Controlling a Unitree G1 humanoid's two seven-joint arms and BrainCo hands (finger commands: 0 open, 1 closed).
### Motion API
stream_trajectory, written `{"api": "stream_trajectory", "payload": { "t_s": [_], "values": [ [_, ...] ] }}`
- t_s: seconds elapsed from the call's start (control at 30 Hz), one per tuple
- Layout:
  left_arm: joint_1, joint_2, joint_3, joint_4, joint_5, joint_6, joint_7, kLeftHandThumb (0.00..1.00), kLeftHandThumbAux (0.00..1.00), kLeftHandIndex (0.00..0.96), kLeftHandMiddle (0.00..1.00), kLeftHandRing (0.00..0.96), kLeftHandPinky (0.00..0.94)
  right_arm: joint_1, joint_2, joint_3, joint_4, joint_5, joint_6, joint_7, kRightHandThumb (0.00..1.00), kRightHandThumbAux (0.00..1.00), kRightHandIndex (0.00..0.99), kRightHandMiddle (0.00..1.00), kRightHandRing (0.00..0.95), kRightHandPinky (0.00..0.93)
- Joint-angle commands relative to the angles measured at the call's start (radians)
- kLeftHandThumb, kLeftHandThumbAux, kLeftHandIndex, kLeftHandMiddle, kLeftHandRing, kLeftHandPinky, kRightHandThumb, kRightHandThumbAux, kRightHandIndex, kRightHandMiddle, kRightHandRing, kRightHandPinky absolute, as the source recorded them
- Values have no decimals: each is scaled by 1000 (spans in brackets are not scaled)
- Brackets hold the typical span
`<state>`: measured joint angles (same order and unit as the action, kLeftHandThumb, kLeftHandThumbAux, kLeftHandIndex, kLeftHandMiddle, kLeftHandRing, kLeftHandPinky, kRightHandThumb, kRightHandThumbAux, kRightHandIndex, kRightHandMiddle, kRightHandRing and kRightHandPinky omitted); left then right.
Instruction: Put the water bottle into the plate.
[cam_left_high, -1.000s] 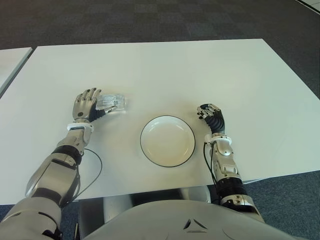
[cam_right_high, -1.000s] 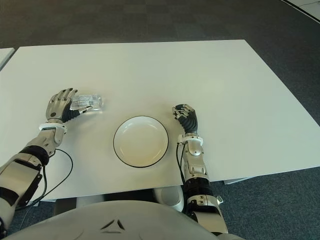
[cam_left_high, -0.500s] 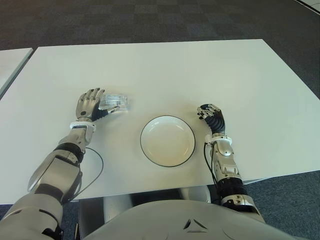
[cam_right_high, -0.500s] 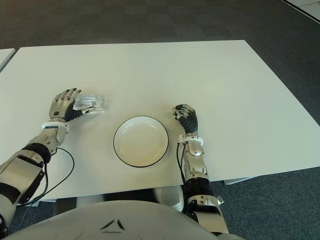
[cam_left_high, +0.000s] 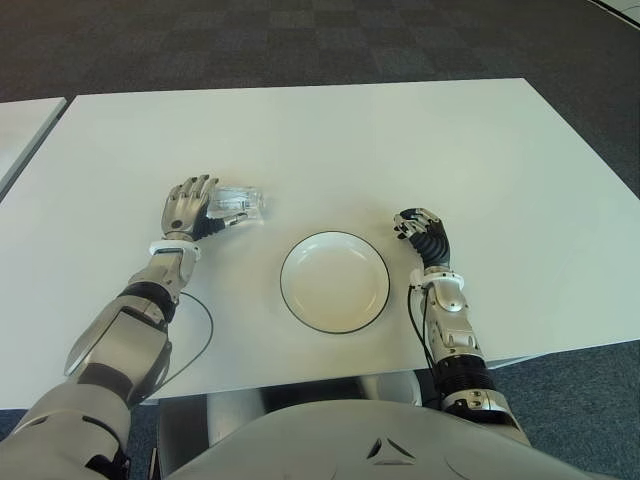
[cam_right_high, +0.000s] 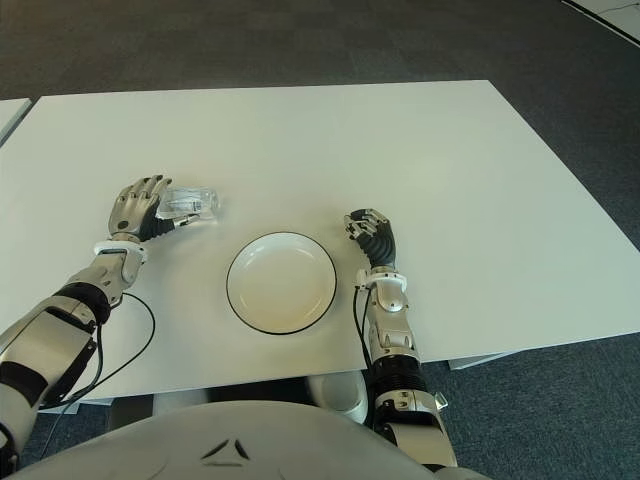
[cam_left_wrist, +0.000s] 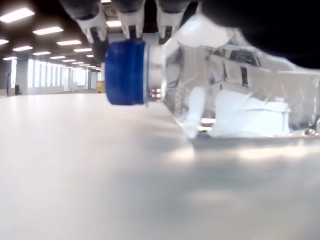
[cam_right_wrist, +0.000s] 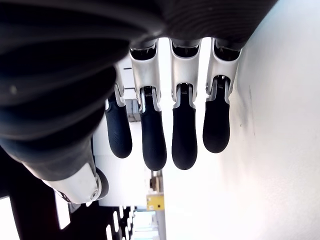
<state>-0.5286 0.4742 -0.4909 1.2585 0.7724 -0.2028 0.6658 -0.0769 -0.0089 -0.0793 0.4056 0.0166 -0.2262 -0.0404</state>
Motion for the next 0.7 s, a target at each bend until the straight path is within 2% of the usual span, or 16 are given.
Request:
{"api": "stream_trajectory", "payload": {
  "t_s": [0.03, 0.7],
  "values": [
    [53, -40, -43, 37, 14, 22, -86, 547, 146, 0, 0, 0, 0, 15, 2, -4, 21, 9, 16, 6, 708, 732, 429, 498, 512, 530],
    [20, -64, -88, 52, 17, 89, -123, 556, 219, 0, 0, 0, 0, 13, 5, -4, 27, 5, 7, 5, 708, 733, 430, 496, 515, 539]
  ]
}}
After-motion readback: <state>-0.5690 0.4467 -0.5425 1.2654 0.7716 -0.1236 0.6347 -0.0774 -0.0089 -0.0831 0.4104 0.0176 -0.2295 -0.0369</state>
